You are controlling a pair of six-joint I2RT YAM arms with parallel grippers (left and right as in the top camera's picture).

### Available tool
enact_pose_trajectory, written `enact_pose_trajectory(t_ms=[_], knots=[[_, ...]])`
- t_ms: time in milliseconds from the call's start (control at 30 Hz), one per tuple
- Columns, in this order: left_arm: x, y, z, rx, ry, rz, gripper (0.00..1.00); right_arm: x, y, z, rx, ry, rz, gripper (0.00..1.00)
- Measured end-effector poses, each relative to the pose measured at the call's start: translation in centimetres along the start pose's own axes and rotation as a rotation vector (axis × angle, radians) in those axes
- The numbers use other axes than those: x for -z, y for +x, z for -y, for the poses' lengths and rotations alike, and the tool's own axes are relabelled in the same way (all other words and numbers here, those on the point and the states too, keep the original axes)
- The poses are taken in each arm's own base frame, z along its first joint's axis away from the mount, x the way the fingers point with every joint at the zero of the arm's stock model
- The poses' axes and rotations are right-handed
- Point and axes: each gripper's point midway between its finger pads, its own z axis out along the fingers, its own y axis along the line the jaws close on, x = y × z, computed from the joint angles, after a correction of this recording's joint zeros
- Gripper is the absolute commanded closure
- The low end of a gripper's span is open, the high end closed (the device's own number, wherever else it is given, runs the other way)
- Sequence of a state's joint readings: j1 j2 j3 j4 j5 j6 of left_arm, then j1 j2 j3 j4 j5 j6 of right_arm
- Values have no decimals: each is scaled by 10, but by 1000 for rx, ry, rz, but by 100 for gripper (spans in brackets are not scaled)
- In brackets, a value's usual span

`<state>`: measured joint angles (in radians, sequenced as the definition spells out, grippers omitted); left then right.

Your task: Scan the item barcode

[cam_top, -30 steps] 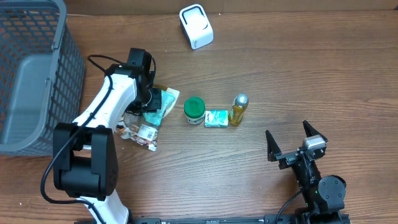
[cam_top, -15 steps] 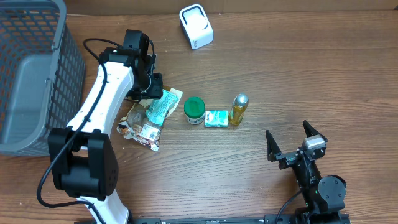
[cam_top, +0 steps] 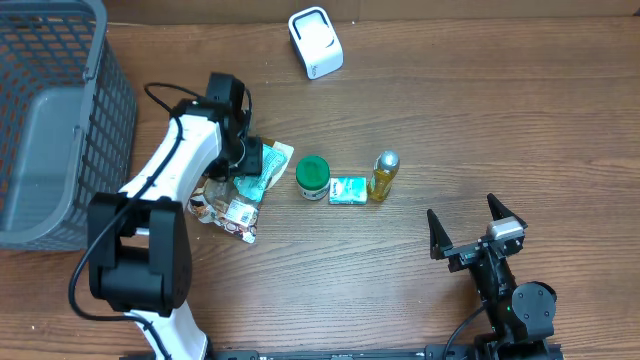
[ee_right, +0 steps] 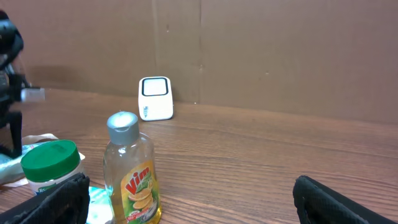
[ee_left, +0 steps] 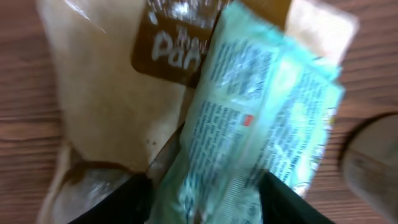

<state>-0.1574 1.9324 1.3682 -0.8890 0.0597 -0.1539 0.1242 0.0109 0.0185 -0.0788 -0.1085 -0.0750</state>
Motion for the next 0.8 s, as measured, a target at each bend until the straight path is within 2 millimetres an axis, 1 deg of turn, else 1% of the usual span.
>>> enact_pose_trajectory(t_ms=[33,100,167,233,333,400,533,567,600,667,733,800], knots=[[-5,2,0,0,4,-11,65,0,0,0,0,0,0,0],[-8,1,2,0,17,-13,77,0,0,0,0,1,0,0],[-8,0,5,3,30,-7,96,0,0,0,0,0,0,0],[-7,-2,7,0,41,-4,96,0,0,0,0,1,0,0],[2,-5,9,0,47,-8,96,0,0,0,-1,1,0,0],[11,-7,12,2,56,-20,96,0,0,0,0,0,1,0],[41,-17,23,15,105,-19,96,0,0,0,0,0,0,0],[46,-19,26,22,115,-18,95,0,0,0,0,0,1,0],[53,-19,29,35,130,-25,96,0,0,0,0,0,0,0],[58,-13,31,62,142,-55,96,0,0,0,0,0,1,0],[58,-5,32,89,144,-92,96,0,0,0,0,0,0,0],[55,0,34,100,147,-108,96,0,0,0,0,0,1,0]])
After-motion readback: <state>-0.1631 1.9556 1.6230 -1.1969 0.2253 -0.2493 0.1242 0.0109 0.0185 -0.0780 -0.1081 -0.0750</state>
